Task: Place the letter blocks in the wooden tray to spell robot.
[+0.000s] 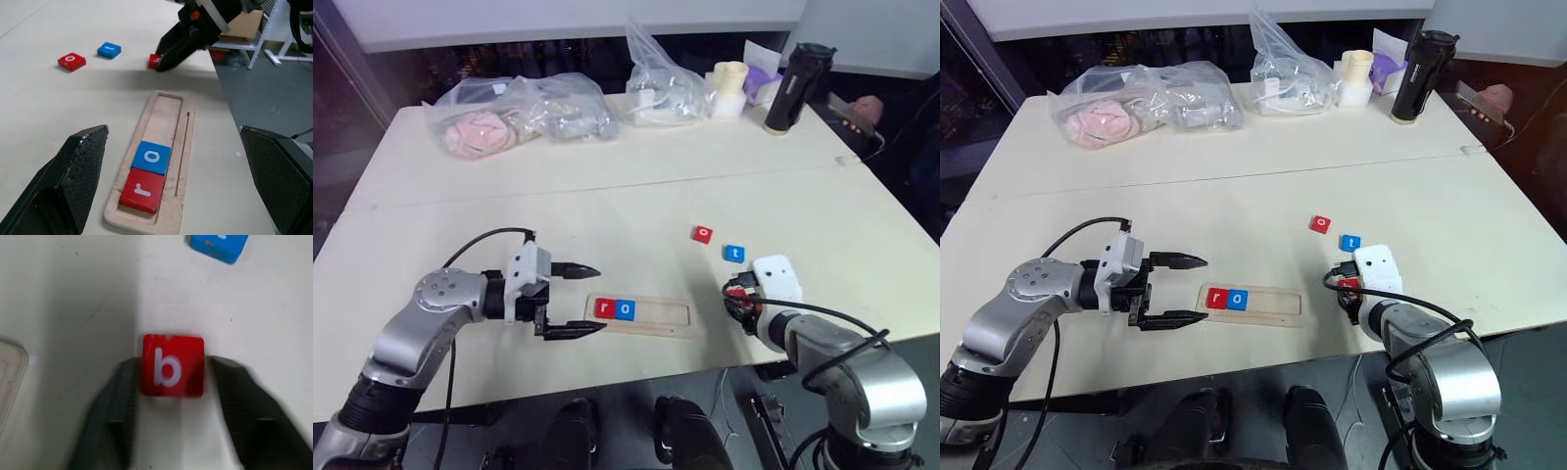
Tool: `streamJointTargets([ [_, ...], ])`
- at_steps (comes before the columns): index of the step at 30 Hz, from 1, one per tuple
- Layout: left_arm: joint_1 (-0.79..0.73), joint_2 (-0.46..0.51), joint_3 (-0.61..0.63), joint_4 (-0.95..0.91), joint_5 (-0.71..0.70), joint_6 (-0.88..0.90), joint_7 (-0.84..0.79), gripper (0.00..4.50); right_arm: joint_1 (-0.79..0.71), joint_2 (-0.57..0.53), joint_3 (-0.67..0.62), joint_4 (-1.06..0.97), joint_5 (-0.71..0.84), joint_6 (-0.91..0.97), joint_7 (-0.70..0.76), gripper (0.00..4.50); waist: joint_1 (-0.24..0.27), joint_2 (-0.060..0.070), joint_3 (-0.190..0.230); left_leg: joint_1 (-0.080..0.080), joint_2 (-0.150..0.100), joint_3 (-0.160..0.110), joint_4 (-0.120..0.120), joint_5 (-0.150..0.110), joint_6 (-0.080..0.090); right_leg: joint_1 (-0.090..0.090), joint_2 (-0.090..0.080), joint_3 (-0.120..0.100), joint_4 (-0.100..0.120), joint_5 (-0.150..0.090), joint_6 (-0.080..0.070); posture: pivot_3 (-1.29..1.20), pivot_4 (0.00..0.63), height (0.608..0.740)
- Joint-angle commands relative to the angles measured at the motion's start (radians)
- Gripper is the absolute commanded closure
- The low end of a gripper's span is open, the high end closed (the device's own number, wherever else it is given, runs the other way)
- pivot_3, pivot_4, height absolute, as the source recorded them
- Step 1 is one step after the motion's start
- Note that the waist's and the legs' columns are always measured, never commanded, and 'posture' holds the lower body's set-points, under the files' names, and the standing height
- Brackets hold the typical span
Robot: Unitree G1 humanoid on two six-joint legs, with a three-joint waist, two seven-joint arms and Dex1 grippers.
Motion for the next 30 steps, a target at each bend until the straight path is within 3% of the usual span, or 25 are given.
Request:
streamJointTargets([
  [1, -0.006, 0.002, 0.011, -0.003, 0.004, -0.018, -0.007, 0.0, -0.001, -0.041, -0.011, -0.054, 0.008, 0.007, 0.018, 0.03, 0.0, 0.0, 0.0, 0.0, 0.0, 0.0, 0.0, 0.0, 0.0, 0.0, 0.0, 0.0, 0.0, 0.0, 0.0, 0.0, 0.15, 0.74],
  [4, -0.01, 0.0, 0.01, 0.002, 0.009, -0.017, -0.008, 0.0, -0.019, -0.217, 0.004, -0.093, 0.093, -0.019, 0.159, 0.03, 0.0, 0.001, 0.001, 0.0, 0.0, 0.0, 0.0, 0.0, 0.0, 0.0, 0.0, 0.0, 0.0, 0.0, 0.0, 0.0, 0.15, 0.74],
  [7, -0.017, -0.011, 0.0, 0.009, 0.019, -0.02, -0.004, 0.0, 0.029, -0.508, -0.049, -0.041, 0.195, -0.298, 0.494, 0.03, 0.003, 0.002, 0.002, -0.001, 0.0, 0.0, 0.0, 0.0, 0.0, 0.0, 0.0, 0.0, -0.002, -0.002, 0.004, 0.0, 0.15, 0.74],
  [12, -0.01, -0.014, 0.001, 0.006, 0.029, -0.024, -0.003, 0.0, 0.191, -0.653, -0.071, 0.194, 0.151, -0.861, 0.817, 0.03, 0.003, -0.003, 0.001, 0.001, 0.001, -0.001, -0.001, -0.002, 0.002, 0.006, 0.002, -0.004, -0.009, -0.002, 0.005, 0.0, 0.15, 0.74],
  [15, 0.0, -0.011, 0.007, -0.002, 0.033, -0.028, -0.002, 0.0, 0.195, -0.692, -0.02, 0.379, 0.07, -1.12, 0.898, 0.03, 0.002, -0.003, 0.002, 0.001, 0.0, 0.0, 0.001, -0.002, 0.003, 0.006, 0.001, -0.003, -0.009, -0.001, 0.005, 0.0, 0.15, 0.74],
  [18, 0.011, -0.009, 0.012, -0.014, 0.036, -0.029, 0.005, 0.0, 0.149, -0.705, 0.013, 0.515, 0.049, -1.228, 0.95, 0.03, 0.001, -0.003, 0.002, 0.001, 0.0, 0.002, 0.003, -0.002, 0.004, 0.007, 0.0, -0.001, -0.009, 0.0, 0.007, 0.0, 0.15, 0.74],
  [23, 0.052, 0.006, 0.031, -0.054, 0.029, -0.019, 0.02, 0.0, 0.032, -0.706, 0.09, 0.722, -0.004, -1.378, 1.034, 0.03, 0.001, -0.003, 0.002, 0.004, 0.0, 0.001, 0.003, -0.002, 0.004, 0.009, 0.0, -0.001, -0.008, 0.003, 0.003, 0.0, 0.15, 0.74],
  [30, 0.082, 0.027, 0.051, -0.089, 0.016, -0.007, 0.037, 0.0, -0.088, -0.667, 0.182, 0.833, -0.03, -1.435, 1.098, 0.03, 0.005, -0.003, 0.002, 0.004, 0.0, 0.002, 0.002, -0.002, 0.004, 0.008, 0.0, -0.001, -0.008, 0.003, 0.003, 0.0, 0.15, 0.74],
])
